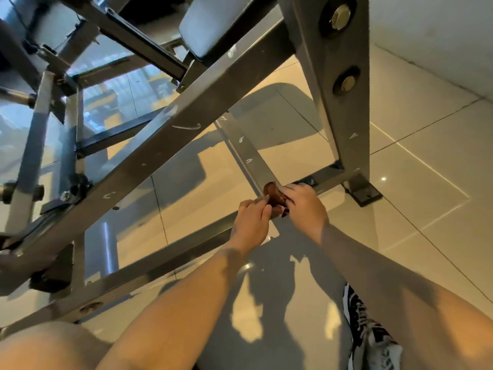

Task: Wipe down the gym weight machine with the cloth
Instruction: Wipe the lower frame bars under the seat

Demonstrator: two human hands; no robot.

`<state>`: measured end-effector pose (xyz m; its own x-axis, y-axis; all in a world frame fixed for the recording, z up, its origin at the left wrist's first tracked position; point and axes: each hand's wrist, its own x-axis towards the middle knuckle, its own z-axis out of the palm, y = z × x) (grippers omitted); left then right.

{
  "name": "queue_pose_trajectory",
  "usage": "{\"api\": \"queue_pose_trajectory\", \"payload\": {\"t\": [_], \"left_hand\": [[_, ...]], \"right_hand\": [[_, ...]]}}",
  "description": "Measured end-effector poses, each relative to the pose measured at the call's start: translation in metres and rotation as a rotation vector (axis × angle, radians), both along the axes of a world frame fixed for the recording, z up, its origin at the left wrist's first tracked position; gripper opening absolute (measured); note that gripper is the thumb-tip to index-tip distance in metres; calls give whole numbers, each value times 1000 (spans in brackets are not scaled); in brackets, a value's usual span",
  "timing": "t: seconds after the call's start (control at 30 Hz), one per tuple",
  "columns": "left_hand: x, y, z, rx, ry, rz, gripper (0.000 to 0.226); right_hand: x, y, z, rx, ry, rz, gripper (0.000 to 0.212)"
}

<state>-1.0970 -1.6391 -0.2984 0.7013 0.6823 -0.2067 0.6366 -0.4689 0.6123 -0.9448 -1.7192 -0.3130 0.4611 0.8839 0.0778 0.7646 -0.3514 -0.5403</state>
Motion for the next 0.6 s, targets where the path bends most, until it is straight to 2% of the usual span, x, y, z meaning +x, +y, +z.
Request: {"api": "queue_pose_trajectory", "payload": {"t": [0.1,0.17,0.27,0.4,0.5,0.6], "left_hand": [[0,0,2,-38,-6,13,47],[0,0,3,-49,-22,7,46],[-6,6,-4,-85,-66,-20,44],[-10,9,-4,-149,-86,-2,44],[-11,7,0,-165,-44,-1,48],[-9,5,0,-175,-98,26,46]], "right_hand": [[8,2,4,-68,8,-207,43],[-9,7,4,-59,29,-178,43],[-41,5,4,34,168,-118,37],[-25,1,14,-1,251,-75,26],[5,9,12,-53,157,-315,34],[-11,11,3,-106,117,-288,42]]}}
